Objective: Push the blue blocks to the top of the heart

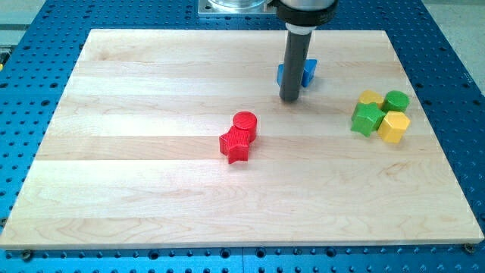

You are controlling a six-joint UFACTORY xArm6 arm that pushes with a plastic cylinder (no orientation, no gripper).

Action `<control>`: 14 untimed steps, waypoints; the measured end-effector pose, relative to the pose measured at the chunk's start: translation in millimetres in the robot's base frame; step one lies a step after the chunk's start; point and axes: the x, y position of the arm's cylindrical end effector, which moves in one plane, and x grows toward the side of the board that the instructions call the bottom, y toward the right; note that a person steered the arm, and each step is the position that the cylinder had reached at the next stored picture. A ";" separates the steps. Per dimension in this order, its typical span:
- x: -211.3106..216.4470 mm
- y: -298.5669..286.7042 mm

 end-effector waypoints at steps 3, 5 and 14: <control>-50.2 -12.2; -56.0 34.3; -188.6 138.5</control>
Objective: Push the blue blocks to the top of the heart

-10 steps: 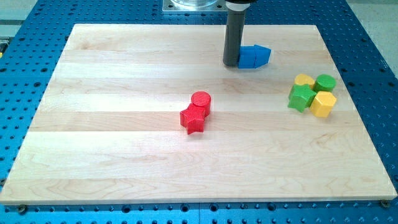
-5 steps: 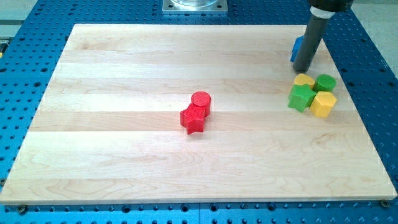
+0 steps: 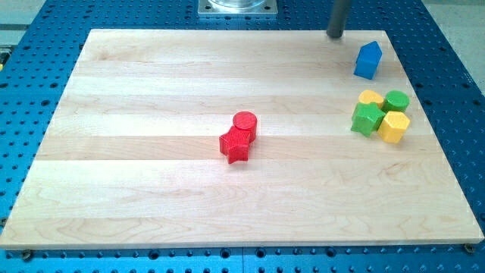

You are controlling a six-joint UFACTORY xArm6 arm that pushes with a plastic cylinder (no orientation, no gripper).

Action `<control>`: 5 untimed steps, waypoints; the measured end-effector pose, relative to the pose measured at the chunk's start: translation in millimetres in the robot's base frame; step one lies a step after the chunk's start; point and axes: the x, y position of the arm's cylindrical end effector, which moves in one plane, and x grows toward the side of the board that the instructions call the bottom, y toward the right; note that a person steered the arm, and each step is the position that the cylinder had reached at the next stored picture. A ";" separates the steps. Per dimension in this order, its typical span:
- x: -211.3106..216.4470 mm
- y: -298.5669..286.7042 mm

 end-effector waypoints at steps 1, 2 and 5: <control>9.8 66.8; 9.7 86.8; 85.0 -0.3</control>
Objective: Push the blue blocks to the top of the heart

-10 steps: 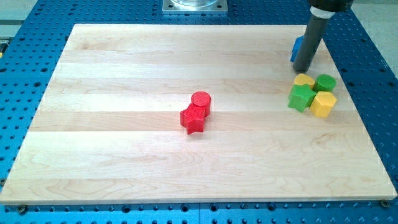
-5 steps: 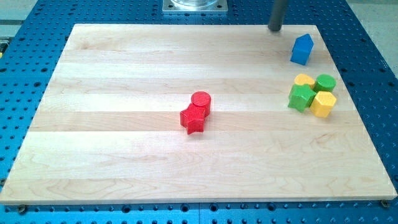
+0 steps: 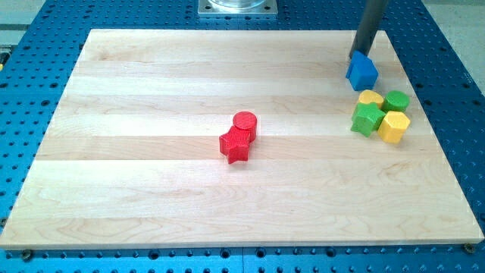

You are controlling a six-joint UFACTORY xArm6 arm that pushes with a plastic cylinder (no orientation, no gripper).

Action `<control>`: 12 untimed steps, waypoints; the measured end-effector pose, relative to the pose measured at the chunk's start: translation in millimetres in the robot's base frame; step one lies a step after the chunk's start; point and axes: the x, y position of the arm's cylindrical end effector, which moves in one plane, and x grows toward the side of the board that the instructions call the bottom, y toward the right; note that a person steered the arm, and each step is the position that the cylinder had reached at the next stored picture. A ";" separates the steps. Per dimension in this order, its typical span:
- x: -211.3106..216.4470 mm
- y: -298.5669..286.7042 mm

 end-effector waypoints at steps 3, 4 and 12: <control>-4.8 -22.8; -4.8 -64.2; 79.4 -160.8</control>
